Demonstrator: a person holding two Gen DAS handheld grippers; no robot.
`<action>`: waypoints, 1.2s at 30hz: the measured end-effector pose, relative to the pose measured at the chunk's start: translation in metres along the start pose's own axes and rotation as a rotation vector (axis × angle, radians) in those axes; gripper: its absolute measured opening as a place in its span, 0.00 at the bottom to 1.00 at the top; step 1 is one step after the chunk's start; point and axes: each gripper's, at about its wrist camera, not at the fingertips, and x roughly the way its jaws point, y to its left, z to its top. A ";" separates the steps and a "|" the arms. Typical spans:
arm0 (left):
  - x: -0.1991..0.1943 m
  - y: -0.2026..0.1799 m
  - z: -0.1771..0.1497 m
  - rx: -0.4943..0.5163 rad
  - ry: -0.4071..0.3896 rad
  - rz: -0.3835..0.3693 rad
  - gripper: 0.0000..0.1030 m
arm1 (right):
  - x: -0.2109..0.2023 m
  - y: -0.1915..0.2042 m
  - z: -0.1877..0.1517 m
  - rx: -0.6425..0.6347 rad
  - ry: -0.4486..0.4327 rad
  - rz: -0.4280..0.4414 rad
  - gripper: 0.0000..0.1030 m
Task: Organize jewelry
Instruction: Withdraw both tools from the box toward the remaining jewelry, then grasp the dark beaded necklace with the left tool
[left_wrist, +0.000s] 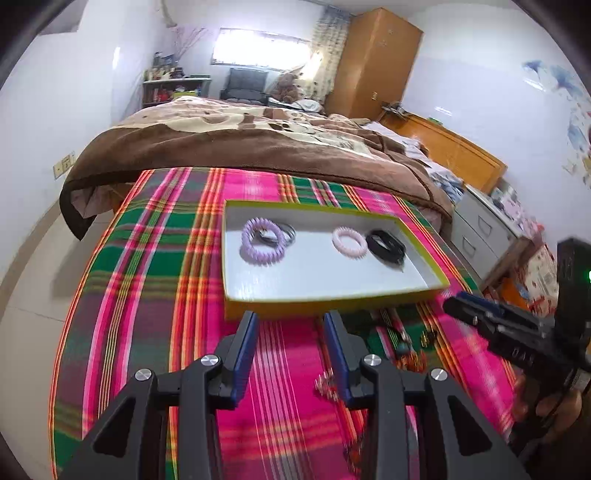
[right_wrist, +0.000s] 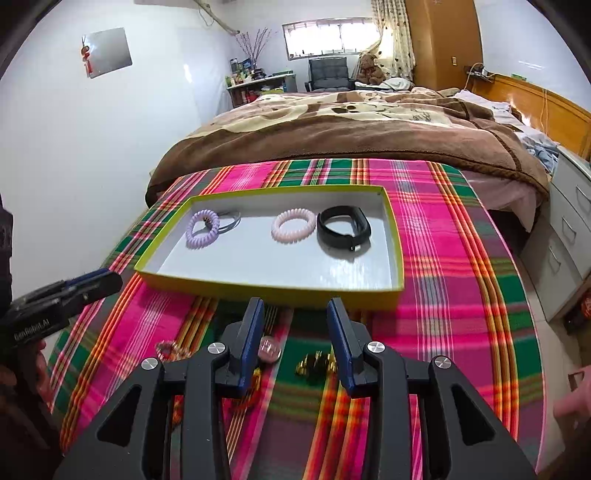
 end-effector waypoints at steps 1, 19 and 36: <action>-0.002 -0.001 -0.004 0.004 0.004 -0.005 0.36 | -0.003 0.000 -0.004 0.007 -0.004 0.005 0.36; -0.008 -0.054 -0.071 0.131 0.073 -0.120 0.44 | -0.039 -0.005 -0.053 0.061 -0.055 -0.003 0.49; 0.013 -0.061 -0.082 0.151 0.094 -0.061 0.44 | -0.037 -0.019 -0.064 0.084 -0.042 -0.043 0.49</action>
